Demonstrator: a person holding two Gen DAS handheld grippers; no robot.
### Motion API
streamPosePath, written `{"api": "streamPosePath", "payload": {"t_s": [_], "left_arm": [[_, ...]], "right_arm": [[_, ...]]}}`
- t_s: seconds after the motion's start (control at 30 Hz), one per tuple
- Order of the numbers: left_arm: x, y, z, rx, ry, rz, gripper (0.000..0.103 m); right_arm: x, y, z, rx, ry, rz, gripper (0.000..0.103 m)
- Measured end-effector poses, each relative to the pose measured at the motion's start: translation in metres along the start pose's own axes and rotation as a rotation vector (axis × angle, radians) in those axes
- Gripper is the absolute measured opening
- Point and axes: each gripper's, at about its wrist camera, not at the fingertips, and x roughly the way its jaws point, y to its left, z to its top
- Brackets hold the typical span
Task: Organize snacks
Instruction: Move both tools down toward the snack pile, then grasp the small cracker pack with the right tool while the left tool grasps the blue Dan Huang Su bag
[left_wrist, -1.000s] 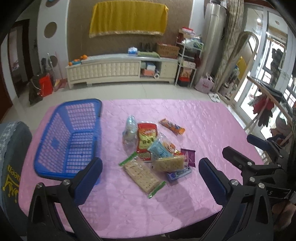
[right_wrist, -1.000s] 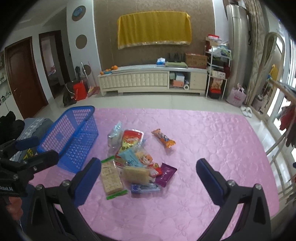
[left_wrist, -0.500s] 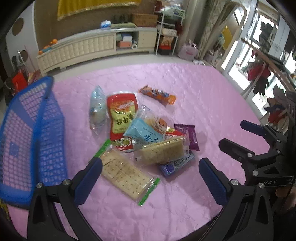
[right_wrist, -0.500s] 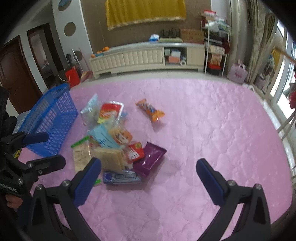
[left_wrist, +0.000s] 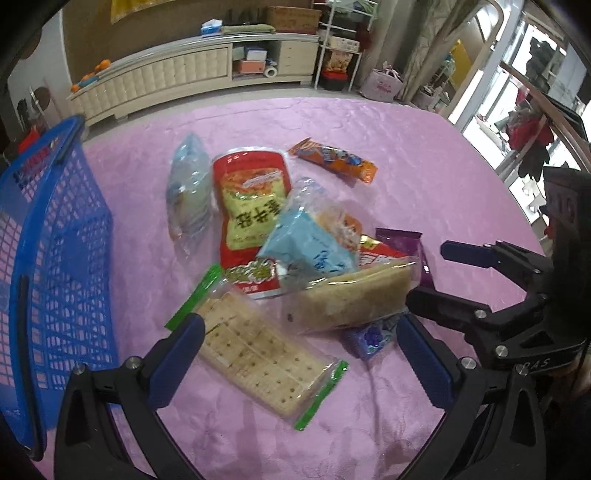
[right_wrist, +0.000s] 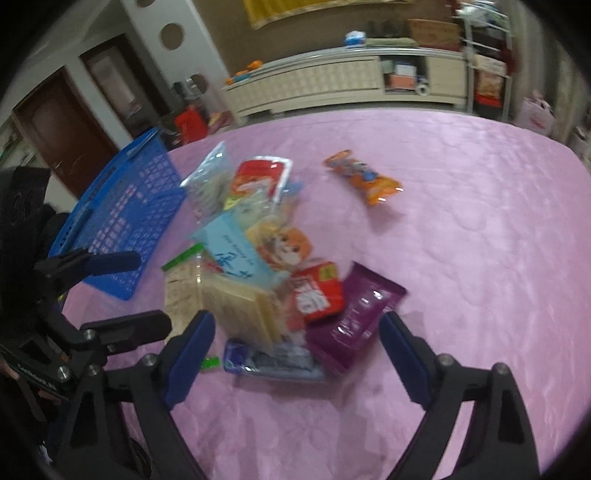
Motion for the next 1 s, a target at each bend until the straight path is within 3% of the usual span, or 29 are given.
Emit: {"api": "streamPosePath", "payload": {"t_s": [0.1,0.17,0.3,0.33,0.37,0.43,0.57,0.9,1.0], "left_arm": [[0.000,0.010,-0.002,-0.022,0.006,0.009,0.103],[0.001,0.017,-0.004,-0.037,0.010,0.010,0.103],[0.000,0.023,-0.007,-0.038,0.023,-0.021,0.103],[0.001,0.023,-0.008,-0.032,0.028,-0.029,0.103],[0.002,0.022,-0.009,-0.032,0.028,-0.022,0.103],[-0.001,0.021,-0.010,-0.027,0.027,-0.009,0.103],[-0.015,0.018,-0.007,-0.036,-0.007,-0.002,0.103],[-0.061,-0.009,0.000,0.023,-0.078,0.033,0.103],[-0.066,-0.016,0.004,0.035,-0.092,0.030,0.103]], "right_arm": [[0.009,0.006,0.007,-0.056,0.013,0.023,0.089],[0.016,0.008,0.011,-0.087,0.040,0.055,0.072],[0.032,0.012,0.013,-0.114,0.116,0.149,0.063],[0.035,0.013,0.012,-0.125,0.126,0.153,0.047],[0.037,0.015,0.012,-0.130,0.127,0.157,0.037],[0.033,0.017,0.010,-0.107,0.123,0.202,0.030],[0.017,0.024,0.005,-0.117,0.097,0.202,0.022],[-0.036,0.018,-0.011,-0.051,-0.012,0.182,0.018],[-0.047,0.013,-0.013,-0.031,-0.032,0.135,0.018]]}}
